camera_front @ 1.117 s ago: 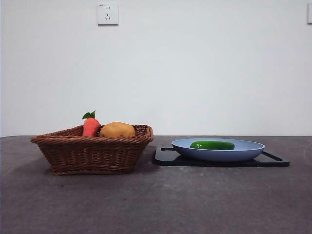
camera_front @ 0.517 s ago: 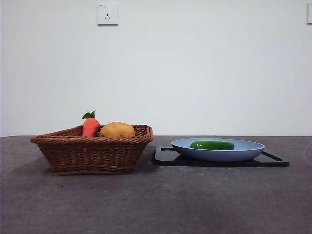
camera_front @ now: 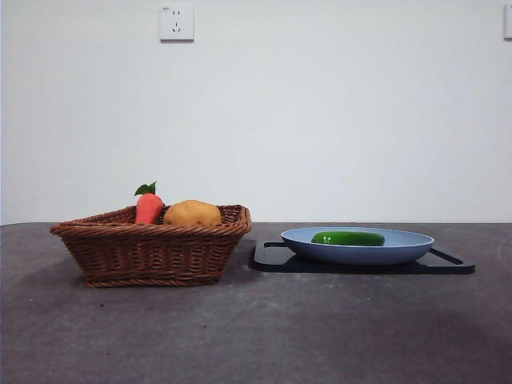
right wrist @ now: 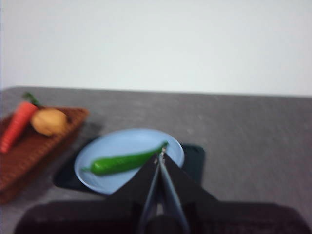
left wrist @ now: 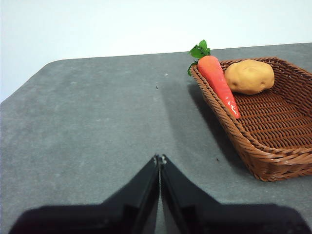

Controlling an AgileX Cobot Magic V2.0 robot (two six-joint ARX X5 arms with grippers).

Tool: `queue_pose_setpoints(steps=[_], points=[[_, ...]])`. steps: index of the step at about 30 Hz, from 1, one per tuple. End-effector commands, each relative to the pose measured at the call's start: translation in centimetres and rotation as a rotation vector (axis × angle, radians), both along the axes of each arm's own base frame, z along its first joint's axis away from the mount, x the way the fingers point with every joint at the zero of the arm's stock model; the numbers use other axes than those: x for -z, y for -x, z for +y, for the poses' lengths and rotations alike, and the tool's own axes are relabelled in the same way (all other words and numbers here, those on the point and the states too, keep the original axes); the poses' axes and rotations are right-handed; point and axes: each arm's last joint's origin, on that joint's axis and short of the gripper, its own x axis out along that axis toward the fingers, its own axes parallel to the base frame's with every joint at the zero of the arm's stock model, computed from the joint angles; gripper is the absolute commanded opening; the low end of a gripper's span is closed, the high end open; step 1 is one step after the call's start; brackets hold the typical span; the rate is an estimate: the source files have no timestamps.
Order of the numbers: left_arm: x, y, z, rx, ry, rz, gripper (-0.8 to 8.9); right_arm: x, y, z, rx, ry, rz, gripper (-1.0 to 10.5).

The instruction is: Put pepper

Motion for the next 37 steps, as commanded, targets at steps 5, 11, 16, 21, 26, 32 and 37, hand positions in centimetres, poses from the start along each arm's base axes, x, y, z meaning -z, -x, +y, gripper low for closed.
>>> queue_pose_setpoints(steps=[5,11,16,21,26,32,37], points=[[0.2,-0.1,0.0,-0.003,0.007,-0.004,0.08,3.1,0.0,-0.1,0.028,-0.027,0.020,0.1],[0.2,-0.1,0.0,-0.003,0.007,-0.004,0.08,4.8,-0.2,-0.1,0.029,-0.041,0.048,0.1],[0.2,-0.1,0.0,-0.004,0.007,-0.004,0.08,5.5,-0.1,-0.1,0.030,-0.046,0.074,0.1],[0.2,-0.1,0.0,-0.004,0.007,-0.004,0.08,5.8,-0.1,-0.1,0.031,-0.047,0.109,0.1],[0.2,-0.1,0.0,-0.004,0.007,-0.004,0.08,5.8,-0.1,-0.1,0.032,-0.053,0.116,0.1],[0.2,-0.1,0.0,-0.003,0.007,-0.004,0.08,5.9,-0.1,-0.1,0.031,-0.053,0.118,0.1],[0.2,-0.1,0.0,-0.004,0.007,-0.004,0.08,5.9,-0.1,-0.1,0.032,-0.053,0.118,0.1]])
